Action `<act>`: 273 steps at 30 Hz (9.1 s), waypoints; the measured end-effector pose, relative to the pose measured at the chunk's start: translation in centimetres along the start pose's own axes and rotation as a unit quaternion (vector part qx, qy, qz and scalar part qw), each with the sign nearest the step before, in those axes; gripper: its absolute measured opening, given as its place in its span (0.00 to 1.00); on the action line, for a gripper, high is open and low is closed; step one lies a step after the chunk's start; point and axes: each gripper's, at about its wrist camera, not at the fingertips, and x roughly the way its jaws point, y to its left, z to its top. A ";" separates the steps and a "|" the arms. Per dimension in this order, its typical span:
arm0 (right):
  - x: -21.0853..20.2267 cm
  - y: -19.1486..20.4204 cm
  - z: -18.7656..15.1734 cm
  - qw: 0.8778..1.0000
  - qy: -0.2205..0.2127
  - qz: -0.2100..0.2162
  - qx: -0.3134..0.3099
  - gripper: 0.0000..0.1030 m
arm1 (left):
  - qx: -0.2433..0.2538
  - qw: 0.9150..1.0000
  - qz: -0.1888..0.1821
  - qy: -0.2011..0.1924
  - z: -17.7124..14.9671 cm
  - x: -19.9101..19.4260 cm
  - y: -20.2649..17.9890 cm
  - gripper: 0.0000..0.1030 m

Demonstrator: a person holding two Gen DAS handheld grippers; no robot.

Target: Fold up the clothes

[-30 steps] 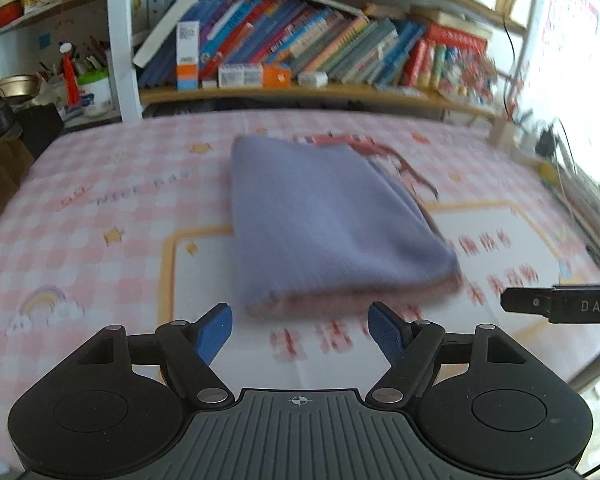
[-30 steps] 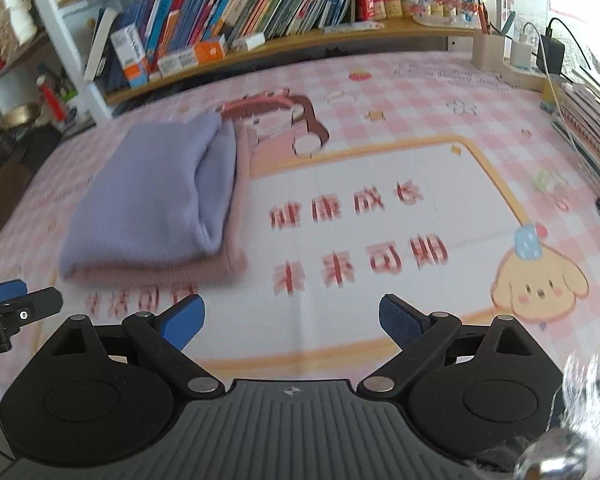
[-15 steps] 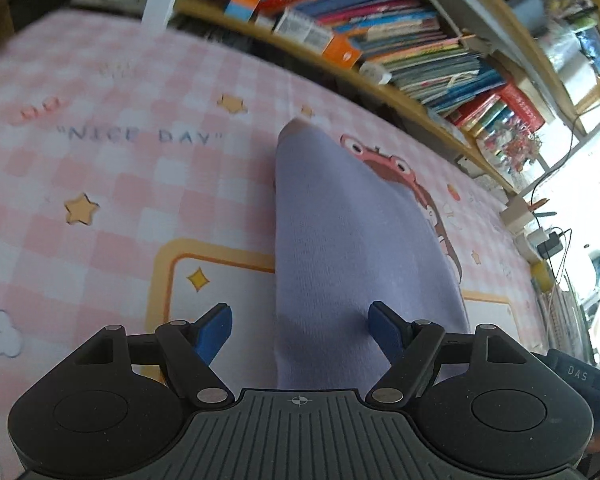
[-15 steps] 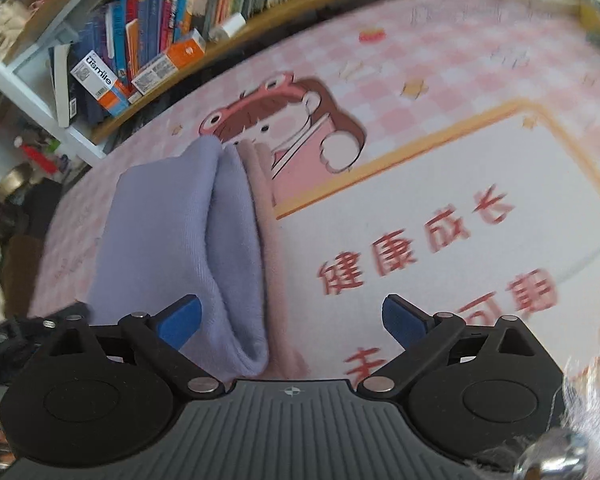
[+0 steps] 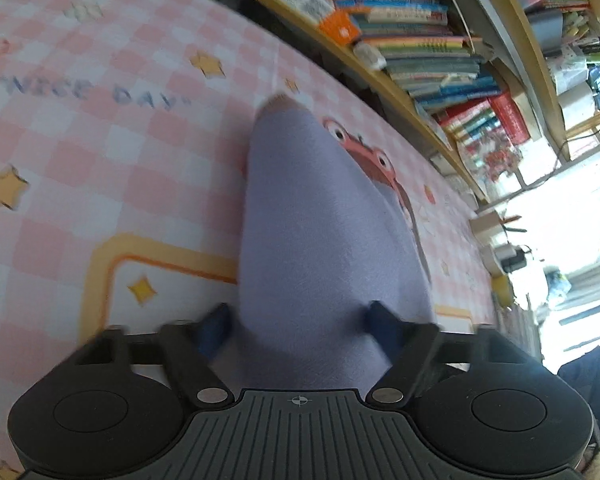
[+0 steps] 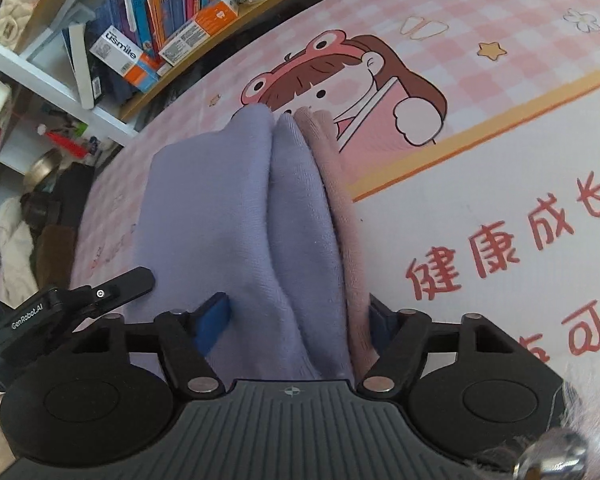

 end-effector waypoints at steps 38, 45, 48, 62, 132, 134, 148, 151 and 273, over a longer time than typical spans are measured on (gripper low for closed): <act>-0.2 3.5 -1.7 0.995 -0.055 0.006 -0.079 0.30 | 0.035 0.999 -0.014 -0.007 0.2 -1.6 -0.2 0.41; -2.3 4.8 -2.3 0.990 -0.095 0.008 -0.102 0.30 | 0.069 0.997 -0.030 -0.037 0.2 -3.8 -1.8 0.41; -3.0 4.9 -2.4 0.988 -0.105 0.010 -0.110 0.30 | 0.072 0.996 -0.032 -0.044 -0.2 -4.2 -2.4 0.41; -7.1 1.1 -4.1 0.985 -0.124 0.033 -0.119 0.30 | 0.082 0.994 -0.024 -0.066 -4.1 -4.5 -6.8 0.41; 2.7 16.7 1.2 0.973 -0.154 -0.001 -0.173 0.30 | 0.079 0.990 -0.082 -0.078 11.1 -8.4 3.9 0.42; 3.7 16.8 1.8 0.973 -0.149 -0.001 -0.174 0.30 | 0.076 0.991 -0.078 -0.078 11.7 -8.0 4.5 0.42; 11.7 17.7 8.2 0.963 -0.148 0.003 -0.225 0.30 | 0.095 0.990 -0.036 -0.095 18.4 -3.4 7.3 0.42; 13.2 17.4 9.6 0.959 -0.151 0.010 -0.238 0.31 | 0.092 0.990 -0.034 -0.104 19.3 -2.3 8.0 0.42; 3.4 10.1 -2.1 0.938 -0.190 -0.134 -0.258 0.99 | 0.178 0.925 0.285 -0.178 -0.8 -6.6 -1.9 0.92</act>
